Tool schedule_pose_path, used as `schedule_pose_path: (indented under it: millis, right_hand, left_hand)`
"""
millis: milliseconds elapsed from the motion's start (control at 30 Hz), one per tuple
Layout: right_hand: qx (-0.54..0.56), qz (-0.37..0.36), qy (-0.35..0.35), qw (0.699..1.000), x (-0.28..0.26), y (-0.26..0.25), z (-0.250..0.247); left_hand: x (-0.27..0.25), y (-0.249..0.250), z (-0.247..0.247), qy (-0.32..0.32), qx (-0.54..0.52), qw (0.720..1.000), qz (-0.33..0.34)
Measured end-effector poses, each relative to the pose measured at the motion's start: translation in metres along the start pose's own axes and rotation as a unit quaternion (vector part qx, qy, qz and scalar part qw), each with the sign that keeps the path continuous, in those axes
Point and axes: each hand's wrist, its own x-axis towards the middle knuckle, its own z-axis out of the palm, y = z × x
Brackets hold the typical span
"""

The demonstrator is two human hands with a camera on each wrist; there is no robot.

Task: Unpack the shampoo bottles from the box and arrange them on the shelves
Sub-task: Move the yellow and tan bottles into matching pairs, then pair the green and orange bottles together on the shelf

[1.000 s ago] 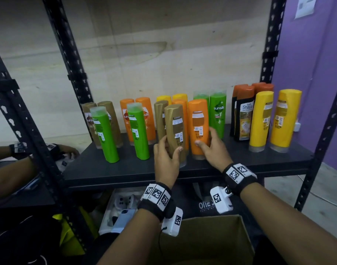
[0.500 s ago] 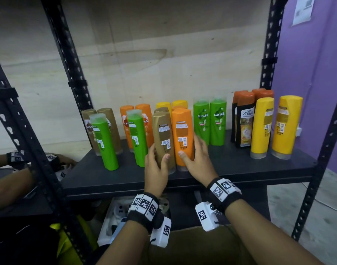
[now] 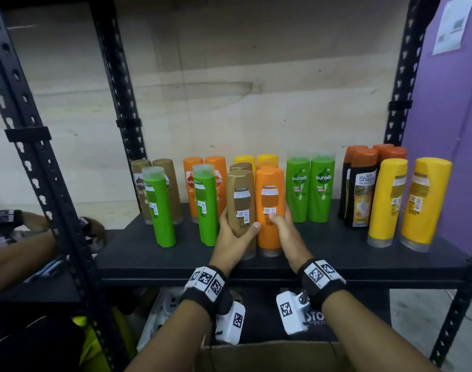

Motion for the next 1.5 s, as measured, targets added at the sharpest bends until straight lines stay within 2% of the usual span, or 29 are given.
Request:
schedule_pose_path:
  millis: [233, 467, 667, 900, 1067, 1200, 1267, 1367, 1433, 1500]
  right_hand:
    - [-0.001, 0.005, -0.014, 1.0, 0.003, 0.008, -0.003]
    - [-0.029, 0.006, -0.012, 1.0, -0.002, 0.006, 0.001]
    - [-0.08, 0.019, -0.011, 0.997, -0.003, 0.005, 0.003]
    - [-0.13, -0.008, -0.014, 0.991, -0.006, 0.006, 0.003]
    - [-0.191, -0.051, 0.016, 0.98, -0.01, 0.013, -0.001]
    - [-0.225, -0.078, 0.075, 0.968, -0.011, 0.018, -0.004]
    - [-0.227, -0.128, 0.123, 0.957, -0.014, 0.015, -0.005]
    - [-0.309, -0.262, 0.202, 0.892, -0.018, 0.007, -0.01]
    - [-0.353, -0.298, 0.202, 0.863, -0.018, -0.006, -0.01]
    - [-0.392, -0.314, 0.168, 0.848, -0.02, -0.02, -0.002]
  left_hand:
    - [0.002, -0.01, 0.003, 0.028, 0.033, 0.999, 0.01]
    - [-0.006, -0.014, 0.002, 0.05, 0.112, 0.991, 0.045]
    - [-0.01, -0.01, 0.001, 0.04, 0.107, 0.993, 0.012]
    - [-0.013, -0.01, 0.001, 0.046, 0.119, 0.992, 0.006]
    - [-0.017, -0.005, -0.001, 0.047, 0.137, 0.99, 0.002]
    - [-0.021, -0.002, -0.002, 0.039, 0.153, 0.987, -0.004]
    - [-0.023, 0.003, -0.007, 0.035, 0.172, 0.984, -0.013]
    - [-0.025, 0.012, -0.018, 0.006, 0.208, 0.978, -0.008]
    - [-0.024, 0.02, -0.028, -0.012, 0.253, 0.967, -0.001]
    - [-0.024, 0.031, -0.041, 0.003, 0.288, 0.958, 0.002]
